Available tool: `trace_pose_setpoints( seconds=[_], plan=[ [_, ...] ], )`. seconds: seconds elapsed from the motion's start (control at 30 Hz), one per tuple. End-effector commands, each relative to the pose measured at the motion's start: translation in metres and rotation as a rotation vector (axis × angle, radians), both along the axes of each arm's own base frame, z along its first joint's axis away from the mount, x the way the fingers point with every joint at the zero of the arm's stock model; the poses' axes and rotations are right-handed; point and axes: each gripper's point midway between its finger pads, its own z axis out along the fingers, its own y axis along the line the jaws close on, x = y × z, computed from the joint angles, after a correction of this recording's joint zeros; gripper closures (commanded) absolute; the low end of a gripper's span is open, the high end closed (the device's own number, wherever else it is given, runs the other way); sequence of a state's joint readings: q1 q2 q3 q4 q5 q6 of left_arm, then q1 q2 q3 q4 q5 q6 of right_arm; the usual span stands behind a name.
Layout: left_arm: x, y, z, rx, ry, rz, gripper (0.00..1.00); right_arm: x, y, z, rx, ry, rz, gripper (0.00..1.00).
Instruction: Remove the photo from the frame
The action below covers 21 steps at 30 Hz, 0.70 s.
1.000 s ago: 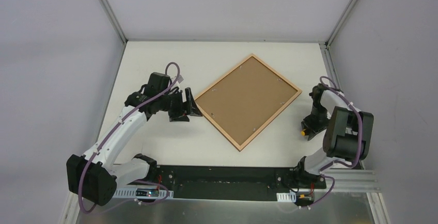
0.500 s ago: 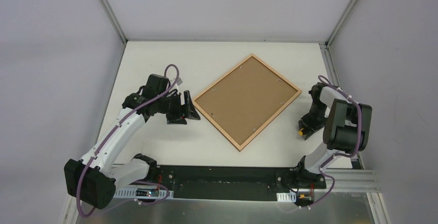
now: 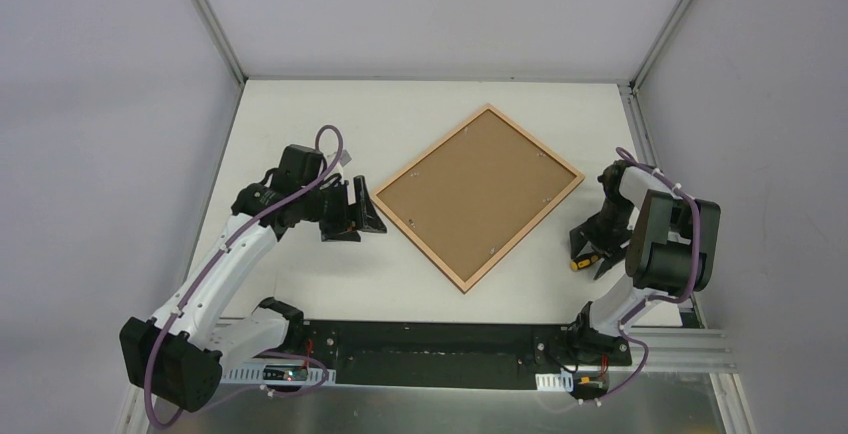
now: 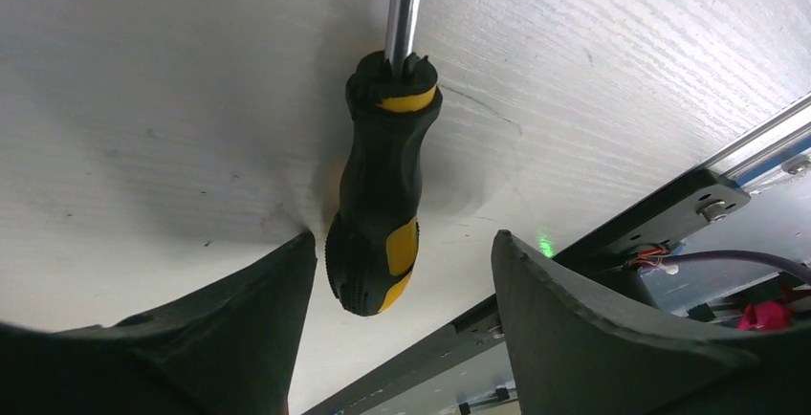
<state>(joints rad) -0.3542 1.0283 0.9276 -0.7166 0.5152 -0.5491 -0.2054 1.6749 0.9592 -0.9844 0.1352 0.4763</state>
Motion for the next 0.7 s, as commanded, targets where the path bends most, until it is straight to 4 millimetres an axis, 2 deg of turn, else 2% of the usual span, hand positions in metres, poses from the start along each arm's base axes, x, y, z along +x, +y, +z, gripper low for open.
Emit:
trace_pose_setpoints(
  seconds=[0.0, 0.3, 0.53, 0.67],
  plan=[
    [-0.004, -0.003, 0.01, -0.022, -0.009, -0.013, 0.26, 0.009, -0.001, -0.009, -0.013, -0.046, -0.019, 0.25],
    [-0.009, -0.003, 0.001, -0.012, 0.053, -0.004, 0.27, 0.013, -0.012, 0.008, -0.107, -0.178, -0.047, 0.01],
    [0.001, -0.006, 0.004, 0.007, 0.058, -0.018, 0.27, 0.008, -0.021, 0.03, -0.181, -0.242, -0.048, 0.01],
    [0.006, -0.006, 0.005, 0.022, 0.048, -0.025, 0.26, 0.027, -0.019, 0.06, -0.239, -0.388, 0.025, 0.01]
  ],
)
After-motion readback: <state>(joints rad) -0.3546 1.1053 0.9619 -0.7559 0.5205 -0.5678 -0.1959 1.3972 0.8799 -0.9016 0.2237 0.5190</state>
